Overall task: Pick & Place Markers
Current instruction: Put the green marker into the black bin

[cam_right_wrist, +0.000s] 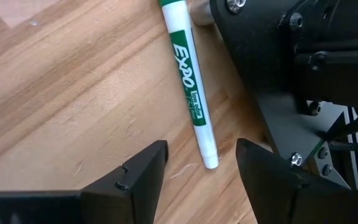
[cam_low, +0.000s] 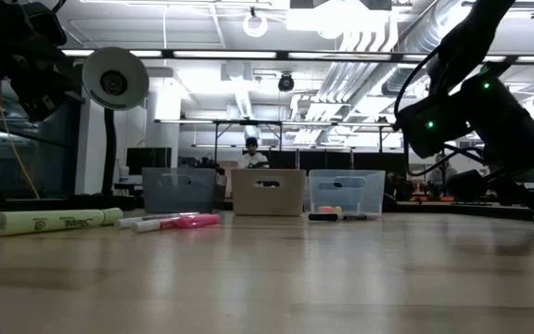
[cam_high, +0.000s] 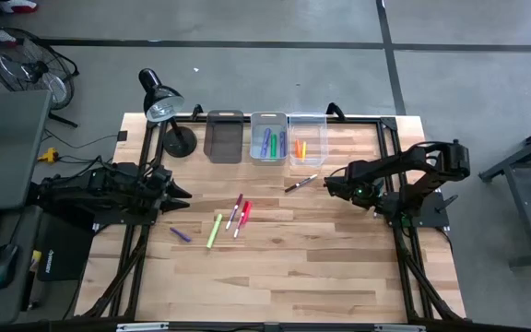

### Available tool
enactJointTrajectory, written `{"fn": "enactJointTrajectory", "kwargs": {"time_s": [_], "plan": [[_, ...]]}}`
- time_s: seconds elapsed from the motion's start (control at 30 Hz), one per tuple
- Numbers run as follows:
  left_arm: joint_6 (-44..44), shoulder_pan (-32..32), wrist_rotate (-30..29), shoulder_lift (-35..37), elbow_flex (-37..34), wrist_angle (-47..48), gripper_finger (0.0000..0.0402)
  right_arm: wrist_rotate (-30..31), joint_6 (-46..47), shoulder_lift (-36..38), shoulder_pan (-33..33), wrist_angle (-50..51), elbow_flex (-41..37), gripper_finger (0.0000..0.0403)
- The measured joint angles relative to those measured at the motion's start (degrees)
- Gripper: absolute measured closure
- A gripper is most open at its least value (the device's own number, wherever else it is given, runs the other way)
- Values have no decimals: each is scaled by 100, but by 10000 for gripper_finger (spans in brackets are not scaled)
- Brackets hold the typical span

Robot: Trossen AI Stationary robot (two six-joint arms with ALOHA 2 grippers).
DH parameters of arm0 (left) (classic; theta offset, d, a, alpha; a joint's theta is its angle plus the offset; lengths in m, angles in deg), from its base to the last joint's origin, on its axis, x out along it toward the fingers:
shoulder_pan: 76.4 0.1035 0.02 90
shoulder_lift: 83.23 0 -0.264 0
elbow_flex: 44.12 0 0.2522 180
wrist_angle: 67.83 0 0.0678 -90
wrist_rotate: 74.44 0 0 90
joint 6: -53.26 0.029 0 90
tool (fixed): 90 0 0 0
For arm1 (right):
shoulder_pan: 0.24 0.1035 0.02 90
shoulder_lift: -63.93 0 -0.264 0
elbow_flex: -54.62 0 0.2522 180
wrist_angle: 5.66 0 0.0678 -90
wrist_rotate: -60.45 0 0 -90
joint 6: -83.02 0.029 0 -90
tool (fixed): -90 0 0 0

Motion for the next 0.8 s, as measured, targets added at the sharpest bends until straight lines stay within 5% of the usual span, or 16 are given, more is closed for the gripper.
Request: {"fn": "enactJointTrajectory", "kwargs": {"time_s": [0.8], "plan": [[15,0,-46,1,0,-2,218,269,1070,15,779,-130,-24,208]]}}
